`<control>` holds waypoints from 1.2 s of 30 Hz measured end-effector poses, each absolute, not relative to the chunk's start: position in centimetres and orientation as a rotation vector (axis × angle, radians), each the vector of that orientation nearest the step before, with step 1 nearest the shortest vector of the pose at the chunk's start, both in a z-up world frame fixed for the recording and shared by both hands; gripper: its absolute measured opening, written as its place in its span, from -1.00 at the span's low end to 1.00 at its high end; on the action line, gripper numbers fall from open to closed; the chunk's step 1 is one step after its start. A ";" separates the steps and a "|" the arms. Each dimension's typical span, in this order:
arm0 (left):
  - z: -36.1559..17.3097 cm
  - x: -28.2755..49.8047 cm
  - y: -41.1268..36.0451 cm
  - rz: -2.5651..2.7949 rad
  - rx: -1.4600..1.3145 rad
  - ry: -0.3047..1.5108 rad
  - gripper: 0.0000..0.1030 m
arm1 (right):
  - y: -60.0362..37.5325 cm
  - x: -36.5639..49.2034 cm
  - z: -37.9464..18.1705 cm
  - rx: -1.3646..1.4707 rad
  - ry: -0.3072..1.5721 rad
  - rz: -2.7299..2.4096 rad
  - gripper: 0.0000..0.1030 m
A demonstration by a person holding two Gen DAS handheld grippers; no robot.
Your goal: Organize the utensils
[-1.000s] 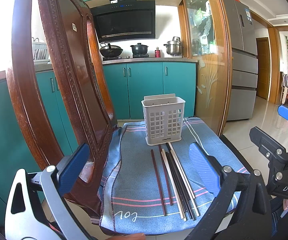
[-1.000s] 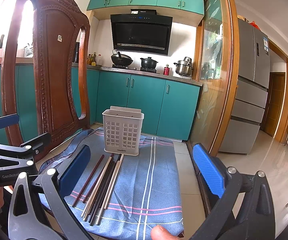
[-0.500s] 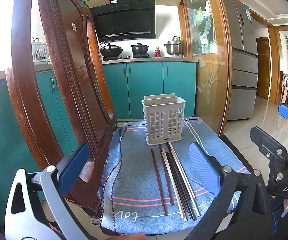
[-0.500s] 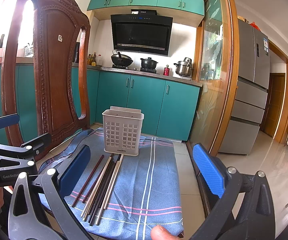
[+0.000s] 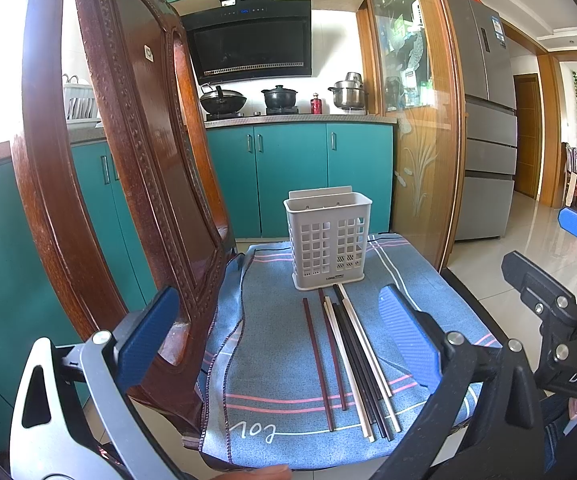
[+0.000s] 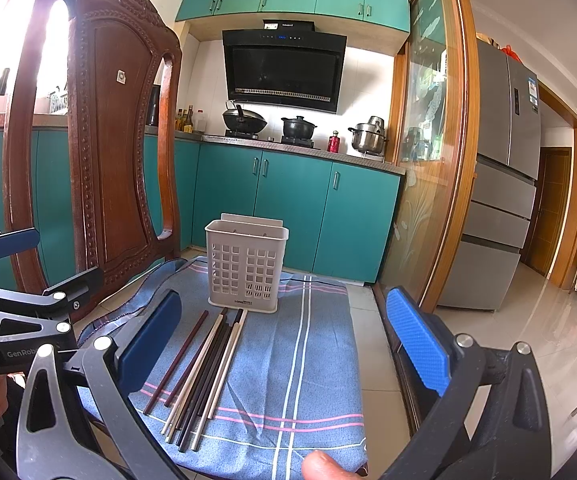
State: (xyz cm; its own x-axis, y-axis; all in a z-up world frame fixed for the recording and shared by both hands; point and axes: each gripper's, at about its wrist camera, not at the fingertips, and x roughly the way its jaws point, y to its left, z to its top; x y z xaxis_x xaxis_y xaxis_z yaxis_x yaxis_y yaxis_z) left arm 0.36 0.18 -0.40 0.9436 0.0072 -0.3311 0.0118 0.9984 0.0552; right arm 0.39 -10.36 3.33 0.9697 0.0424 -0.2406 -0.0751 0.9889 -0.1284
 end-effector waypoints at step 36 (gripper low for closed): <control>-4.1 4.2 -0.3 -0.011 0.086 0.508 0.93 | -10.6 3.5 1.8 -0.204 0.301 0.000 0.95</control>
